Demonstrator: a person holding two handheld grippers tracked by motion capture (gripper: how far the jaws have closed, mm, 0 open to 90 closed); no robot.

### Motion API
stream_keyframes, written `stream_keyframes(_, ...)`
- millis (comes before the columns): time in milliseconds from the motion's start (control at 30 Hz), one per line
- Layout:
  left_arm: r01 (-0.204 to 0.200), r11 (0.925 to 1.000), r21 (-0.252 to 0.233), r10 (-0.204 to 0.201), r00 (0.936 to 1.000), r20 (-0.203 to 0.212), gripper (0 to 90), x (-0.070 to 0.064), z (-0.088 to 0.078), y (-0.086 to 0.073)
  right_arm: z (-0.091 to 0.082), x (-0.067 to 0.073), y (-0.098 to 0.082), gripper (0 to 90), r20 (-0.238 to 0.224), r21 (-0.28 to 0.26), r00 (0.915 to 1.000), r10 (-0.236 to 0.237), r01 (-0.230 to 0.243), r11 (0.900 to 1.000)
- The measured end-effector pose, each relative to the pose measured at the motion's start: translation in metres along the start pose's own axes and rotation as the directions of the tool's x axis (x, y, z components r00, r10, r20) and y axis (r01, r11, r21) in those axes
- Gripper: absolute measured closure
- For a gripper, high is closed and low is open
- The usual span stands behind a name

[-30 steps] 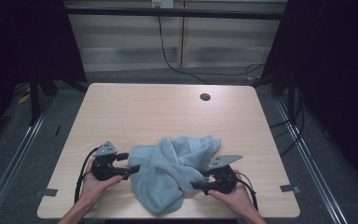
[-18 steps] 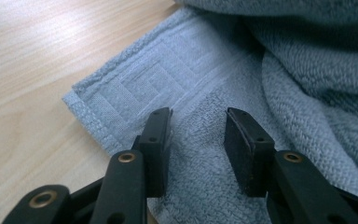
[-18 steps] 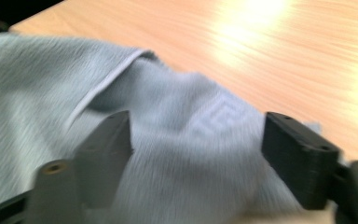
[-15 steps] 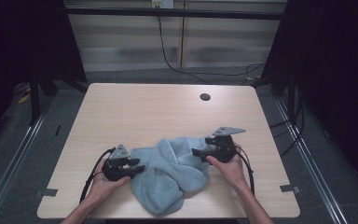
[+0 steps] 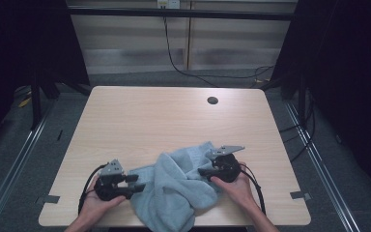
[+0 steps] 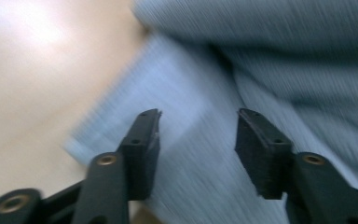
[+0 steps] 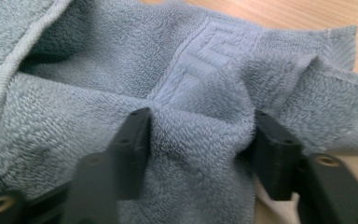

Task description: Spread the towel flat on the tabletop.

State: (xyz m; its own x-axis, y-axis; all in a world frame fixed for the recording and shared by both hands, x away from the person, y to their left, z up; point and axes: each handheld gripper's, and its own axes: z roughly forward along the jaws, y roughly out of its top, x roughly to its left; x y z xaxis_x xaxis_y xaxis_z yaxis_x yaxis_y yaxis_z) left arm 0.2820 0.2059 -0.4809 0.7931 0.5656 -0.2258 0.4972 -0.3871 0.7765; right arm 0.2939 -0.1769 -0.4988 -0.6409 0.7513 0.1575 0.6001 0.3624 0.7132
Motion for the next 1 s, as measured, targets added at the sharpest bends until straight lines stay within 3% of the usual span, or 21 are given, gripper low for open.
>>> stream_keyframes(33, 0.0, 0.9998, -0.019, -0.001, 0.9984, -0.056, 43.1, 0.008, 0.003, 0.012, 0.003, -0.002, 0.004, 53.6, -0.016, 0.01, 0.9995, -0.025, 0.026, 1.0)
stream_keyframes(67, 0.005, 0.9997, -0.025, -0.007, 0.9981, -0.061, 39.9, 0.012, 0.004, 0.018, 0.007, -0.003, 0.007, 56.2, -0.032, 0.004, 0.9988, -0.037, 0.037, 0.999)
stream_keyframes(133, 0.049, 0.9956, -0.08, -0.055, 0.9955, -0.077, 38.4, 0.021, 0.007, 0.027, 0.015, -0.003, 0.013, 59.3, -0.058, -0.003, 0.9976, -0.036, 0.036, 0.999)
stream_keyframes(233, 0.068, 0.9929, -0.098, -0.076, 0.9942, -0.076, 33.4, 0.028, 0.011, 0.034, 0.027, 0.001, 0.021, 61.2, -0.072, -0.017, 0.9956, -0.06, 0.059, 0.998)
stream_keyframes(267, 0.065, 0.993, -0.098, -0.074, 0.9934, -0.088, 32.3, 0.03, 0.014, 0.037, 0.036, 0.009, 0.028, 63.0, -0.096, -0.018, 0.9924, -0.077, 0.076, 0.997)
stream_keyframes(300, 0.074, 0.9931, -0.092, -0.079, 0.9949, -0.062, 31.1, 0.034, 0.022, 0.04, 0.04, 0.012, 0.031, 63.3, -0.107, -0.012, 0.9904, -0.087, 0.087, 0.996)
stream_keyframes(333, 0.074, 0.9931, -0.092, -0.079, 0.9949, -0.062, 29.3, 0.034, 0.022, 0.04, 0.044, 0.016, 0.034, 63.8, -0.117, -0.015, 0.9886, -0.094, 0.093, 0.996)
stream_keyframes(433, 0.082, 0.9962, -0.03, -0.083, 0.9958, -0.038, 25.4, 0.037, 0.039, 0.036, 0.052, 0.024, 0.038, 64.6, -0.139, -0.023, 0.9846, -0.106, 0.104, 0.994)
stream_keyframes(533, 0.064, 0.9976, 0.025, -0.063, 0.9973, -0.038, 24.3, 0.036, 0.047, 0.034, 0.055, 0.025, 0.038, 64.7, -0.152, -0.037, 0.9833, -0.099, 0.095, 0.995)
stream_keyframes(600, 0.071, 0.9969, 0.034, -0.069, 0.9965, -0.046, 25.1, 0.036, 0.049, 0.033, 0.054, 0.026, 0.038, 64.7, -0.151, -0.035, 0.984, -0.094, 0.09, 0.995)
stream_keyframes(700, 0.033, 0.996, 0.083, -0.03, 0.9992, -0.027, 39.2, 0.035, 0.058, 0.03, 0.055, 0.026, 0.038, 64.8, -0.152, -0.042, 0.9829, -0.104, 0.099, 0.994)
stream_keyframes(733, -0.013, 0.9938, 0.111, 0.017, 0.9994, -0.029, 43.9, 0.029, 0.063, 0.031, 0.055, 0.027, 0.038, 64.8, -0.15, -0.044, 0.9833, -0.103, 0.097, 0.994)
stream_keyframes(800, -0.025, 0.9931, 0.114, 0.027, 0.9994, -0.021, 60.2, 0.027, 0.063, 0.032, 0.056, 0.027, 0.038, 64.9, -0.149, -0.044, 0.9836, -0.101, 0.096, 0.994)
stream_keyframes(900, -0.017, 0.995, 0.099, 0.018, 0.9998, -0.006, 70.5, 0.028, 0.059, 0.033, 0.055, 0.027, 0.039, 66.0, -0.148, -0.039, 0.984, -0.099, 0.094, 0.995)
stream_keyframes(967, 0.008, 0.9983, 0.058, -0.009, 0.9999, 0.009, 71.6, 0.032, 0.052, 0.034, 0.053, 0.026, 0.04, 67.1, -0.14, -0.037, 0.9856, -0.096, 0.091, 0.995)
stream_keyframes(1000, 0.034, 0.9993, 0.012, -0.035, 0.9993, 0.014, 72.4, 0.034, 0.042, 0.036, 0.051, 0.024, 0.041, 69.1, -0.14, -0.045, 0.9867, -0.081, 0.076, 0.996)
